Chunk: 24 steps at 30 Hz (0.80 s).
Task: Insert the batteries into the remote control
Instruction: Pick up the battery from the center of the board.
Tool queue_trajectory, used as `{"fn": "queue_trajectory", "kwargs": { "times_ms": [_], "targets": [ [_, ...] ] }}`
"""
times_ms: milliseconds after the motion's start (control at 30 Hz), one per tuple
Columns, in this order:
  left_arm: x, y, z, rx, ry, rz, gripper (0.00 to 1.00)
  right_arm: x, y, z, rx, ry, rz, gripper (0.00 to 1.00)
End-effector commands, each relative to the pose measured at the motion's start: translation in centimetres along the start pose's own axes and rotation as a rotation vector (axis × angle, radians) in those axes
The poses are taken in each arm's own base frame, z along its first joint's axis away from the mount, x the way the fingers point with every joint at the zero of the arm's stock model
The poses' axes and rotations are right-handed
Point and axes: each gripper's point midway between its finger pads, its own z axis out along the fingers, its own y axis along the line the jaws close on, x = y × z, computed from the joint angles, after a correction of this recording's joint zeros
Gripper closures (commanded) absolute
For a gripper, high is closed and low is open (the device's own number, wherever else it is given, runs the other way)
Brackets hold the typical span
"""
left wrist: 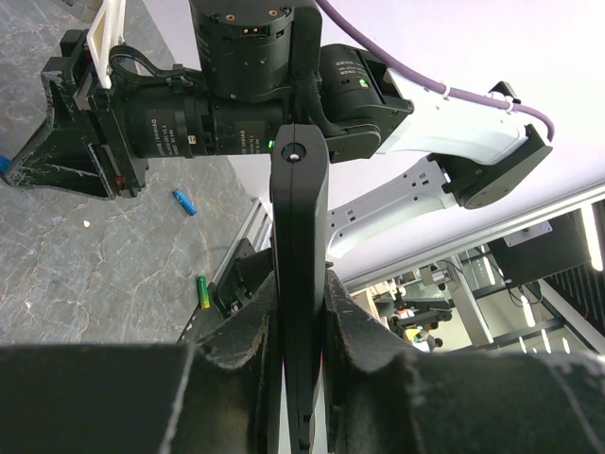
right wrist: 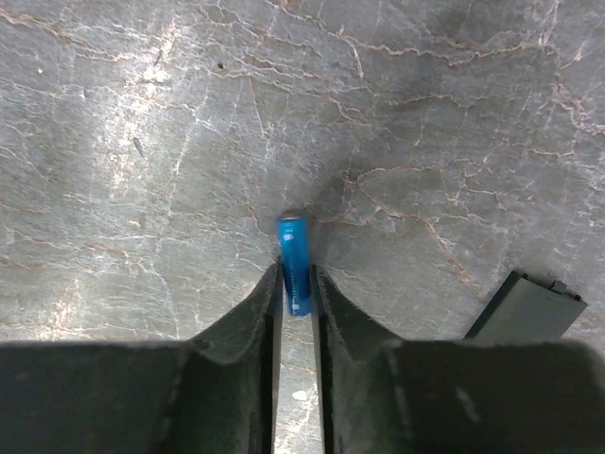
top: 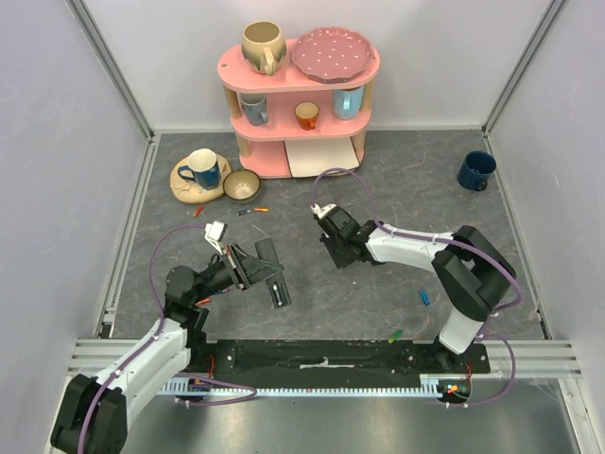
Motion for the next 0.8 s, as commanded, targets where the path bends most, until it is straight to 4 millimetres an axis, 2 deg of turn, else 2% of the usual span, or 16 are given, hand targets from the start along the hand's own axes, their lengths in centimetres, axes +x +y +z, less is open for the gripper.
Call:
{"fn": "queue_trajectory", "kwargs": {
  "times_ms": [0,67,233,400,667,767],
  "targets": [
    [0.1,-0.2,-0.2,0.019,0.006,0.045,0.98,-0.2,0.0,0.3,-0.004,0.005,0.016,0.78],
    [0.2,-0.2,-0.2,0.019,0.006,0.045,0.98,-0.2,-0.2,0.4,0.011,0.003,0.043,0.83],
    [0.2,-0.1,-0.2,0.015,0.002,0.040,0.98,-0.4,-0.8,0.4,0.049,-0.027,0.118,0.86],
    [0.2,-0.2,-0.2,0.019,0.006,0.043,0.98,-0.1,-0.8,0.3,0.039,-0.022,0.110,0.73],
    [0.2,0.0,-0.2,0.015,0.002,0.040,0.98,1.1,-0.9,0.3,0.038,0.005,0.096,0.69],
    [0.2,-0.1,-0.2,0.018,0.004,0.042,0.98,1.4,-0.9,0.3,0.030,0.013,0.093,0.70]
  ]
}}
